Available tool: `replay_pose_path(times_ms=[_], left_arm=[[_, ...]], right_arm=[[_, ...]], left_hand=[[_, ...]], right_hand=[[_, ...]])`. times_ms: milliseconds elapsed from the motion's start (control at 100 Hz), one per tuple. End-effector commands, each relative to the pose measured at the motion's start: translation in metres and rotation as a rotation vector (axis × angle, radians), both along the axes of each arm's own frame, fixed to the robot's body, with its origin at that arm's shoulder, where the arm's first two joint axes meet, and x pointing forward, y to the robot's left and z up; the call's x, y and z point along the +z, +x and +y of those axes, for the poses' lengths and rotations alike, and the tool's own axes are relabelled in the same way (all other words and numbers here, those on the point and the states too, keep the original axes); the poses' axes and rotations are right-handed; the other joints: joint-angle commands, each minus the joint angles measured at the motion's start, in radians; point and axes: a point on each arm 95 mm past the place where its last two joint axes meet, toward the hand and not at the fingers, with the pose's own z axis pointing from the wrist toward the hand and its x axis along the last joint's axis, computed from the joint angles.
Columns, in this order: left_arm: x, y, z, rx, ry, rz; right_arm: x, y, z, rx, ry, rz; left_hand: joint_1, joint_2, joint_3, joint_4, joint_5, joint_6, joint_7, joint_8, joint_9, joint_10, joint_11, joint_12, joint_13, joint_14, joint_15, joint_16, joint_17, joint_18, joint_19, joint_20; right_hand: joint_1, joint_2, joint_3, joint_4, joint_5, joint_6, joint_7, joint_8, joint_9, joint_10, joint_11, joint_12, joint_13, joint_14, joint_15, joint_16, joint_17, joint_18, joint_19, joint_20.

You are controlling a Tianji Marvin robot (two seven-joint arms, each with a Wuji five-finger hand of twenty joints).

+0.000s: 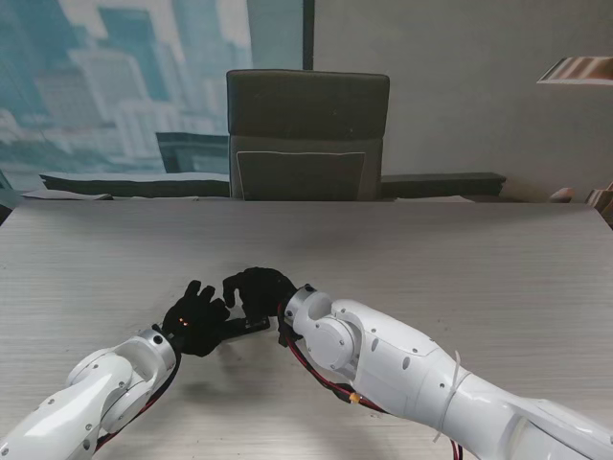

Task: Install the batteries into the remote control and close the cover

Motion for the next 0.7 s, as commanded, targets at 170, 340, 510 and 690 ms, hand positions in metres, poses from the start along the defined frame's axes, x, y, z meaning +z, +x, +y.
replay_pose_path(times_ms=[170, 340, 510, 690], left_arm=[[-0.027, -0.014, 0.007, 0.018, 0.039, 0.085], [-0.027, -0.013, 0.006, 0.018, 0.038, 0.086], [-0.027, -0.013, 0.006, 0.017, 0.038, 0.087], [-0.027, -0.013, 0.006, 0.017, 0.039, 0.087]], right_arm=[[-0.004, -0.003, 0.005, -0.01, 0.017, 0.004], [-0.005, -0.002, 0.004, -0.012, 0.03, 0.003], [-0.009, 0.001, 0.006, -0.053, 0.094, 0.004], [-0.015, 0.004, 0.005, -0.103, 0.125, 0.002]], left_hand=[[0.131, -0.026, -0.043, 0.033, 0.052, -0.323, 0.209, 0.082, -0.016, -0.015, 0.016, 0.011, 0.012, -0.014, 0.018, -0.002, -0.006, 0.005, 0.017, 0.009], [0.132, -0.025, -0.044, 0.033, 0.052, -0.322, 0.208, 0.082, -0.016, -0.014, 0.016, 0.011, 0.012, -0.014, 0.018, -0.002, -0.006, 0.006, 0.017, 0.009], [0.132, -0.024, -0.046, 0.032, 0.051, -0.322, 0.207, 0.081, -0.015, -0.015, 0.016, 0.011, 0.014, -0.014, 0.019, -0.002, -0.006, 0.007, 0.017, 0.009], [0.134, -0.024, -0.047, 0.033, 0.05, -0.323, 0.207, 0.082, -0.015, -0.014, 0.017, 0.011, 0.014, -0.015, 0.019, -0.002, -0.005, 0.007, 0.017, 0.009]], right_hand=[[0.087, -0.018, 0.113, 0.023, -0.051, 0.019, -0.021, 0.032, -0.077, 0.009, 0.122, 0.023, 0.105, -0.07, -0.03, -0.047, 0.109, 0.021, -0.032, -0.065], [0.067, 0.023, 0.071, 0.01, -0.042, 0.017, -0.021, 0.036, -0.106, 0.011, 0.177, 0.031, 0.133, -0.097, -0.055, -0.06, 0.15, 0.025, -0.043, -0.107], [0.036, 0.025, 0.039, -0.021, 0.015, -0.007, -0.001, -0.021, -0.075, 0.015, 0.166, 0.016, 0.171, -0.101, -0.08, -0.085, 0.187, 0.023, -0.051, -0.153], [-0.003, -0.015, 0.028, -0.04, 0.084, -0.109, 0.175, -0.145, -0.01, -0.004, 0.148, 0.004, 0.232, -0.107, -0.085, -0.107, 0.247, -0.002, -0.017, -0.172]])
